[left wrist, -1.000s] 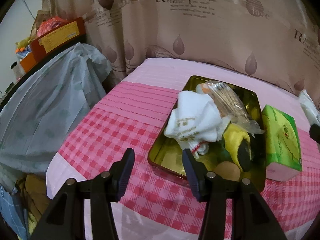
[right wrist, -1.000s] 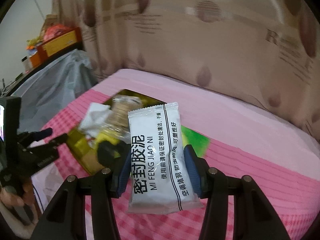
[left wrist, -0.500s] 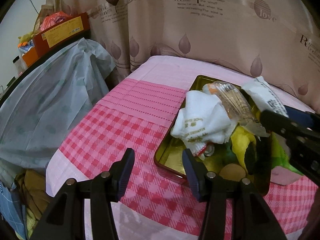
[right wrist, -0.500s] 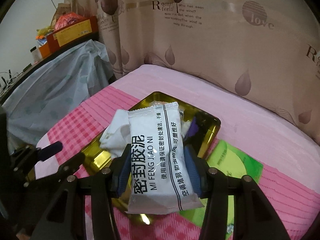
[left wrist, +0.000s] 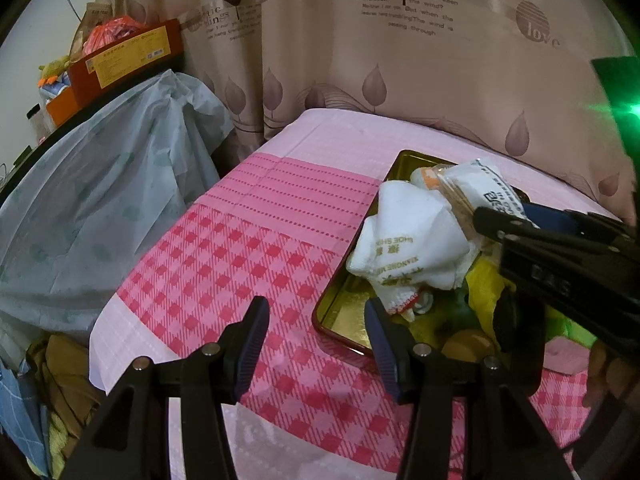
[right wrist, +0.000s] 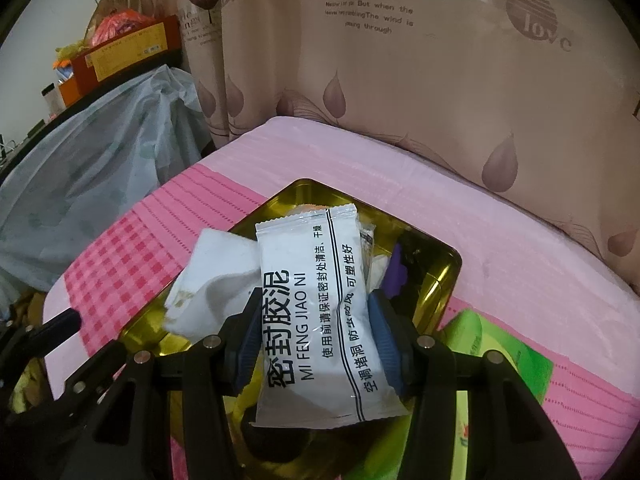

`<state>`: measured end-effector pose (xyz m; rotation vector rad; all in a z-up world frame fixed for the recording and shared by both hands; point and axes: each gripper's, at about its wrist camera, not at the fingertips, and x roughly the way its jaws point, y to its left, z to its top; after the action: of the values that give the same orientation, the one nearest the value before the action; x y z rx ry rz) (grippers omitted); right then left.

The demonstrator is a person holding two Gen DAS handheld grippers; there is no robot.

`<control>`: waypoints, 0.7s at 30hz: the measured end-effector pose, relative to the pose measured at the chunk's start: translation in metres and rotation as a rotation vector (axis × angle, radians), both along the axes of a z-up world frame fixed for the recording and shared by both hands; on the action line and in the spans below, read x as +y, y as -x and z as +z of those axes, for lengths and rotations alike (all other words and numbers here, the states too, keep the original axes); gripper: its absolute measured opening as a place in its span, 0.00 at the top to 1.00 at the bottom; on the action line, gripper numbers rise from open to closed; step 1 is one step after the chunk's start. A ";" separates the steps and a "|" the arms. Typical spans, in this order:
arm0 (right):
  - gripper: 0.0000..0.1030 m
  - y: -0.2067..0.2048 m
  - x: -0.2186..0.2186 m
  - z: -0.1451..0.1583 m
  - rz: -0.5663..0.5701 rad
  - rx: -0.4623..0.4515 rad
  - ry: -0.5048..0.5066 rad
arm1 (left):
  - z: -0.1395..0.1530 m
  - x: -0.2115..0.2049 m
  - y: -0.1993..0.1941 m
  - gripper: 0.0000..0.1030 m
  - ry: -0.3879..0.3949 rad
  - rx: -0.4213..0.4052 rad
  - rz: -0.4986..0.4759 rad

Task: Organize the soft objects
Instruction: 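Lower the sealant packet into the tin and open the right gripper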

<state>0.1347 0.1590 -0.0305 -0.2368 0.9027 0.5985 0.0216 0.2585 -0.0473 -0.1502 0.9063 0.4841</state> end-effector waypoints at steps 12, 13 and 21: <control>0.52 -0.008 0.005 -0.009 -0.010 0.011 -0.008 | 0.000 -0.002 0.001 0.51 -0.001 0.007 -0.009; 0.51 -0.008 0.005 -0.010 -0.009 0.016 -0.013 | 0.000 -0.002 0.001 0.51 -0.001 0.006 -0.010; 0.30 0.004 0.002 -0.002 -0.016 -0.005 -0.039 | -0.001 -0.003 0.000 0.51 -0.006 0.002 -0.013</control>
<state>0.1308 0.1611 -0.0326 -0.1959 0.8863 0.6001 0.0215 0.2557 -0.0478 -0.1382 0.9070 0.4755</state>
